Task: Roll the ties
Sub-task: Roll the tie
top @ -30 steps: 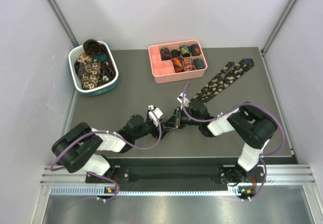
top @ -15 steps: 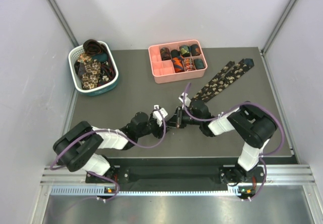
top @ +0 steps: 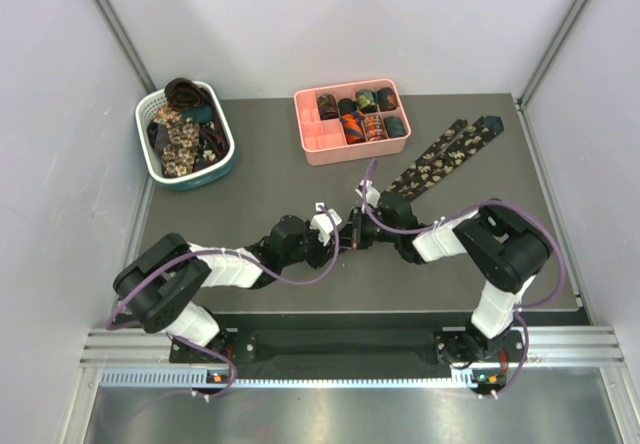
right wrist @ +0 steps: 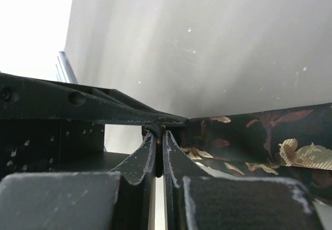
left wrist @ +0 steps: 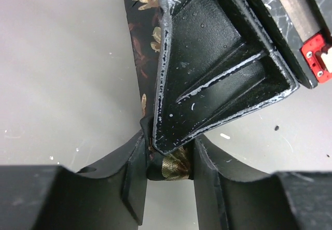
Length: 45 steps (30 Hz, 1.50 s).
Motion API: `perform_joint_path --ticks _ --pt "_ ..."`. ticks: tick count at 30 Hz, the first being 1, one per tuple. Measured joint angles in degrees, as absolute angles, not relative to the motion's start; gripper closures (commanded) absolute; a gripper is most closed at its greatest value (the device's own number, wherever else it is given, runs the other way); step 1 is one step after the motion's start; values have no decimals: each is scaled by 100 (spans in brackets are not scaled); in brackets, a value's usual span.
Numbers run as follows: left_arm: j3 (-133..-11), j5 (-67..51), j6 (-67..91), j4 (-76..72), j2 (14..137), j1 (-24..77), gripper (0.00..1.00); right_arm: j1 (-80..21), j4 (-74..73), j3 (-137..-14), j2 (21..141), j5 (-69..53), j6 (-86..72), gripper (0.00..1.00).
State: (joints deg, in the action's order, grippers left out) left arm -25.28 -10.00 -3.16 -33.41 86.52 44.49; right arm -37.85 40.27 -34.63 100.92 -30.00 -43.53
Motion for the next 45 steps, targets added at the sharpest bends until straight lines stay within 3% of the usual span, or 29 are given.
perform_joint_path --ticks 14,26,39,45 --pt "-2799 -1026 -294 -2397 8639 4445 47 -3721 2812 -3728 9900 -2585 -3575 100" --pt "-2851 -1116 -425 -2582 8829 4429 36 -3726 2716 -3712 9710 -2375 -3557 100" --pt "-2847 -1092 -530 -3367 9065 4429 42 -4053 2655 -3701 9351 -2137 -3750 100" --pt "-2578 -1149 -464 -3610 9004 4429 39 -4508 2628 -3671 9148 -1640 -3909 100"
